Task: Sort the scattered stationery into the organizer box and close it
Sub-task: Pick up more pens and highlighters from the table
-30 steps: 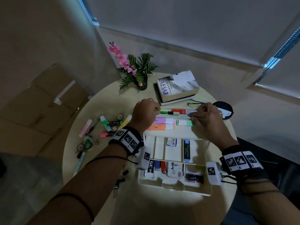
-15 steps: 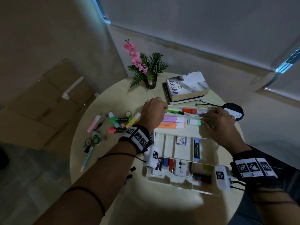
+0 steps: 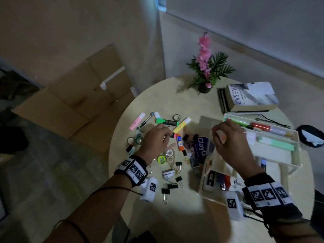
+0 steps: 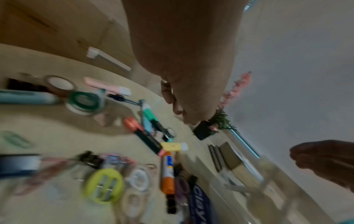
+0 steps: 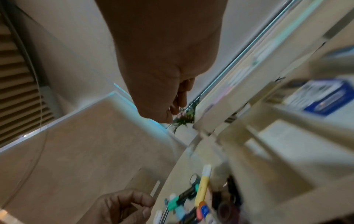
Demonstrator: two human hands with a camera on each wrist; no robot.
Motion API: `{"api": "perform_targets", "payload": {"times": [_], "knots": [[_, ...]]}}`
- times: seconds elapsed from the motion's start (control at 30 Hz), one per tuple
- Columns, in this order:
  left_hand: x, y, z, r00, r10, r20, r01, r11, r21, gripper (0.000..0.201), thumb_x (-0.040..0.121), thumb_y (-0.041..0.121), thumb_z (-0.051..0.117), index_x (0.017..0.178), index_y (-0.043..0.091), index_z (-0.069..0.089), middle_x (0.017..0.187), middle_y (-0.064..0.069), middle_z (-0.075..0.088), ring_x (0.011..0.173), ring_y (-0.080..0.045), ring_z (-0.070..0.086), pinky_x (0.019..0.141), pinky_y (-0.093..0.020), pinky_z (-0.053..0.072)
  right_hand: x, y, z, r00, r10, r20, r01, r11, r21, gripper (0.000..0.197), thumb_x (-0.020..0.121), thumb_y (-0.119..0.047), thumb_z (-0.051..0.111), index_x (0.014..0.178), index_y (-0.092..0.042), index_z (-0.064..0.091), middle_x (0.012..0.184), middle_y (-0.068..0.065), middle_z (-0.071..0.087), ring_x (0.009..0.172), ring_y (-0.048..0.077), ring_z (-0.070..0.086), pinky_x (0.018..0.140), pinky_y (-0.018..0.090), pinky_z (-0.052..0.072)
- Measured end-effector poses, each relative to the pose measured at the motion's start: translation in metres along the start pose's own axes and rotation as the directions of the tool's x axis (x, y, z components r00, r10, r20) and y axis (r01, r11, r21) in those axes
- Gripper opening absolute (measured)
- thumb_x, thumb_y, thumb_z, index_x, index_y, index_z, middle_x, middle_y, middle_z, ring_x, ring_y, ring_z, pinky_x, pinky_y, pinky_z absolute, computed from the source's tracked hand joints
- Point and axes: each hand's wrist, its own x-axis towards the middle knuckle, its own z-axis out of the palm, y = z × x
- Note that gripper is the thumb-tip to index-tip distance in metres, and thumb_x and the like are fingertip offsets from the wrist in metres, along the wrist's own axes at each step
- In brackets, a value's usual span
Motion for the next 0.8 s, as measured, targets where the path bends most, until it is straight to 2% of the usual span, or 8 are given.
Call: {"api": "perform_targets", "payload": {"times": [0.1,0.17,0.23,0.4,0.53,0.63,0.7,0.8], "knots": [[-0.021,-0.055,-0.013,0.997,-0.076,-0.013,0.075,0.997,-0.027,0.018,0.095,0.009,0.065,0.102,0.022,0.075,0.102,0.008,0.064,0.091,-0.012,0.061,0.082,-0.031,0.053,0.018,-0.039,0.041,0.991,-0.023,0.129,0.019,0.999,0.034,0.017,0.086,-0.005,0.074,0.101,-0.013,0.074,0.104,0.006,0.065,0.084,0.026,0.067,0.075,0.038,0.056],[-0.031,-0.087,-0.02,0.994,-0.107,-0.008,0.107,0.994,-0.038,0.019,0.095,0.01,0.064,0.101,0.023,0.076,0.099,0.007,0.065,0.09,-0.014,0.063,0.083,-0.035,0.056,0.034,-0.059,0.073,0.982,0.01,0.19,-0.012,1.0,0.009,0.015,0.088,-0.01,0.075,0.102,-0.016,0.076,0.106,0.007,0.068,0.079,0.025,0.068,0.071,0.031,0.052],[-0.036,-0.11,-0.025,0.992,-0.125,0.007,0.125,0.991,-0.05,0.018,0.095,0.011,0.064,0.1,0.023,0.077,0.096,0.009,0.063,0.089,-0.016,0.064,0.082,-0.034,0.056,0.053,-0.073,0.107,0.966,0.071,0.25,-0.072,0.997,-0.006,0.015,0.089,-0.01,0.073,0.103,-0.014,0.075,0.108,0.009,0.069,0.085,0.028,0.069,0.072,0.028,0.047],[-0.034,-0.148,-0.039,0.991,-0.13,0.023,0.132,0.987,-0.095,0.015,0.095,0.012,0.067,0.101,0.023,0.076,0.1,0.003,0.067,0.085,-0.018,0.065,0.081,-0.038,0.058,0.094,-0.098,0.181,0.916,0.183,0.357,-0.163,0.983,-0.086,0.017,0.085,-0.004,0.068,0.102,-0.007,0.071,0.102,0.015,0.066,0.095,0.038,0.064,0.079,0.042,0.054],[-0.024,-0.169,-0.045,0.988,-0.15,0.035,0.154,0.979,-0.134,0.013,0.096,0.012,0.068,0.097,0.024,0.073,0.099,0.011,0.058,0.09,-0.015,0.065,0.084,-0.032,0.058,0.113,-0.105,0.214,0.892,0.288,0.347,-0.225,0.951,-0.212,0.047,0.076,-0.02,0.085,0.117,-0.003,0.068,0.112,0.021,0.068,0.108,0.043,0.058,0.093,0.047,0.045],[-0.016,-0.176,-0.045,0.986,-0.159,0.053,0.165,0.978,-0.126,0.012,0.096,0.012,0.068,0.099,0.023,0.073,0.1,0.008,0.058,0.089,-0.016,0.063,0.082,-0.029,0.055,0.117,-0.102,0.234,0.86,0.367,0.355,-0.271,0.917,-0.292,0.066,0.075,-0.027,0.083,0.134,-0.008,0.06,0.123,0.019,0.064,0.12,0.043,0.051,0.105,0.055,0.042],[-0.01,-0.178,-0.044,0.984,-0.169,0.056,0.174,0.979,-0.105,0.014,0.095,0.012,0.069,0.104,0.022,0.074,0.106,0.002,0.065,0.095,-0.021,0.067,0.083,-0.029,0.056,0.119,-0.099,0.242,0.848,0.394,0.353,-0.279,0.9,-0.335,0.069,0.077,-0.029,0.081,0.139,-0.009,0.057,0.127,0.019,0.062,0.124,0.043,0.049,0.107,0.057,0.041],[0.004,-0.178,-0.04,0.985,-0.168,0.034,0.17,0.982,-0.077,0.019,0.094,0.017,0.07,0.111,0.022,0.074,0.109,-0.002,0.067,0.097,-0.025,0.068,0.081,-0.038,0.061,0.121,-0.095,0.245,0.844,0.413,0.342,-0.27,0.878,-0.396,0.063,0.081,-0.032,0.078,0.137,-0.01,0.059,0.13,0.018,0.062,0.126,0.042,0.047,0.107,0.057,0.04]]}}
